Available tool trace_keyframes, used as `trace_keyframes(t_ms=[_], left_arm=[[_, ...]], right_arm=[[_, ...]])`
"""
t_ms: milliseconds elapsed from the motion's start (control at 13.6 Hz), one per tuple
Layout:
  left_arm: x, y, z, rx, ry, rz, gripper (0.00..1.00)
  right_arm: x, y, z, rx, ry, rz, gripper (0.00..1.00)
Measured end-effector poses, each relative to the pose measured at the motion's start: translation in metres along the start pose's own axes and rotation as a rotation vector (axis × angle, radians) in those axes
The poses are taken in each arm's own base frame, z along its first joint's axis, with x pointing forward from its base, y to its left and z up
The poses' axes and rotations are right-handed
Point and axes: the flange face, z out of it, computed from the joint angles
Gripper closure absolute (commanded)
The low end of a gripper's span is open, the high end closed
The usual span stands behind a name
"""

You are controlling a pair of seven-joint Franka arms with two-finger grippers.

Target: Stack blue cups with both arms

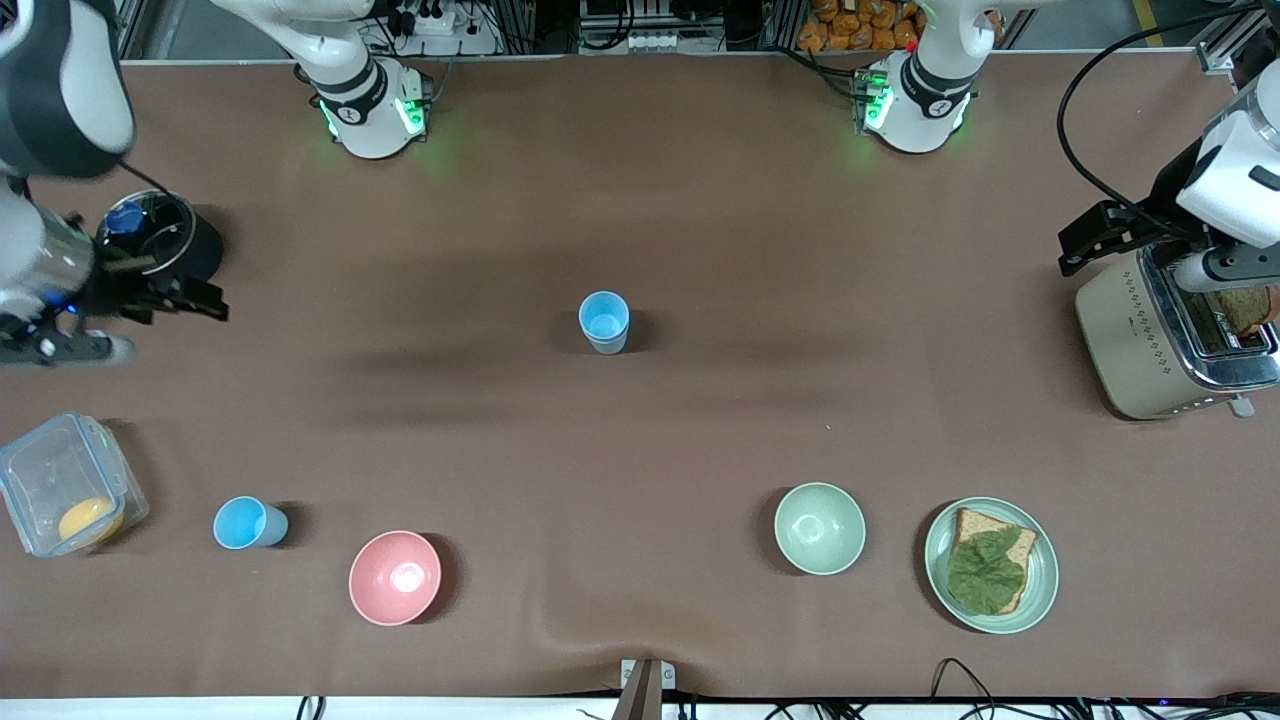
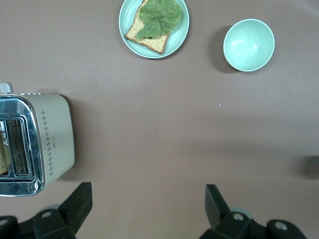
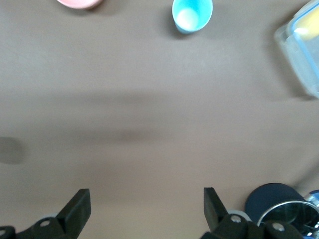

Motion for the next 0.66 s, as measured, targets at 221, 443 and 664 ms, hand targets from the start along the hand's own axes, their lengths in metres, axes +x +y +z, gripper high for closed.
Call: trace_keyframes(t_ms=[221, 443, 664], left_arm=[[0.000, -0.002, 0.000, 0.000, 0.000, -0.004, 0.00], [0.001, -0.004, 0.001, 0.001, -0.002, -0.006, 0.00], [0.001, -0.005, 0.002, 0.001, -0.005, -0.008, 0.00]], right_arm=[[-0.007, -0.007, -0.023, -0.005, 0.042, -0.009, 0.00], [-0.009, -0.009, -0.028, -0.004, 0.025, 0.015, 0.00], [-0.013, -0.008, -0.037, -0.003, 0.011, 0.035, 0.00]])
